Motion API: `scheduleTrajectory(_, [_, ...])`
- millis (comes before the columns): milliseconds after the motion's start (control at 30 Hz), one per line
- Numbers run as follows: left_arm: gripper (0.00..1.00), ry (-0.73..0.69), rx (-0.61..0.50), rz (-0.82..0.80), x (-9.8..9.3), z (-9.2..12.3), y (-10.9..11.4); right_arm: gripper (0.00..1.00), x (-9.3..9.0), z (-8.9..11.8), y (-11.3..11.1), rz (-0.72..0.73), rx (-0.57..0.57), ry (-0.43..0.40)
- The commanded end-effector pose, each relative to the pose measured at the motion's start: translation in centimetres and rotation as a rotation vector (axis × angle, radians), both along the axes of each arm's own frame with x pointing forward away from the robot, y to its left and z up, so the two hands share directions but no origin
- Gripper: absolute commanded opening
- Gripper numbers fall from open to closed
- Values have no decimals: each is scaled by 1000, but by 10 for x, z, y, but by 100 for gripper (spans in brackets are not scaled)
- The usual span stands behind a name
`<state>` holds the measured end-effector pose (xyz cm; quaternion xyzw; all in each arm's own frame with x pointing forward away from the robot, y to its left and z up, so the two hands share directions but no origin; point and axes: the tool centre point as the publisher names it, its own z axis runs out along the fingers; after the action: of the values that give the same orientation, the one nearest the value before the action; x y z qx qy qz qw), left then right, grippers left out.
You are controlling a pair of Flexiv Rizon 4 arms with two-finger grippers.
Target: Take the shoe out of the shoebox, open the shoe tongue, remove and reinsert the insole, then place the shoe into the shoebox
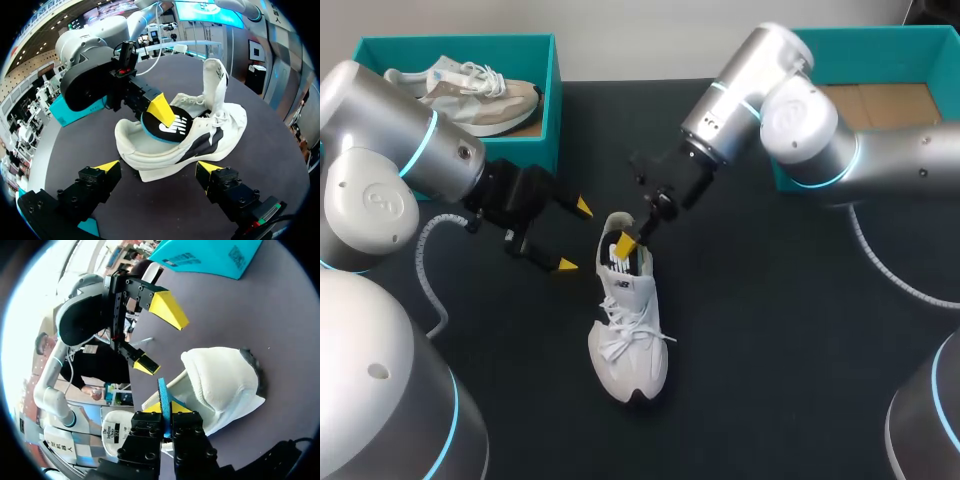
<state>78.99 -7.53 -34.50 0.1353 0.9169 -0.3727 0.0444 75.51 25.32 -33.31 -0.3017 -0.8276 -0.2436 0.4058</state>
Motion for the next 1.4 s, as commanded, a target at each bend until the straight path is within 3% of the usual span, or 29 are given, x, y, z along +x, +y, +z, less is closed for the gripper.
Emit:
scheduleTrajectory(33, [100,-1,3,1,-1,0,0,5,2,6,2,0,-7,-23])
scheduleTrajectory(167, [100,-1,3,1,-1,0,0,28,5,8,3,5,-9,-35])
scheduleTrajectory(433, [100,-1,3,1,-1,0,0,40,7,17,7,6,-9,-76])
scheduleTrajectory(967, [100,-1,3,1,-1,0,0,40,13,33,10,9,-6,-133])
scheduleTrajectory(1267, [100,-1,3,1,-1,0,0,40,29,37,23,45,35,-182])
scheduleTrajectory(1400, [100,-1,3,1,-1,0,0,43,39,51,23,52,35,-242])
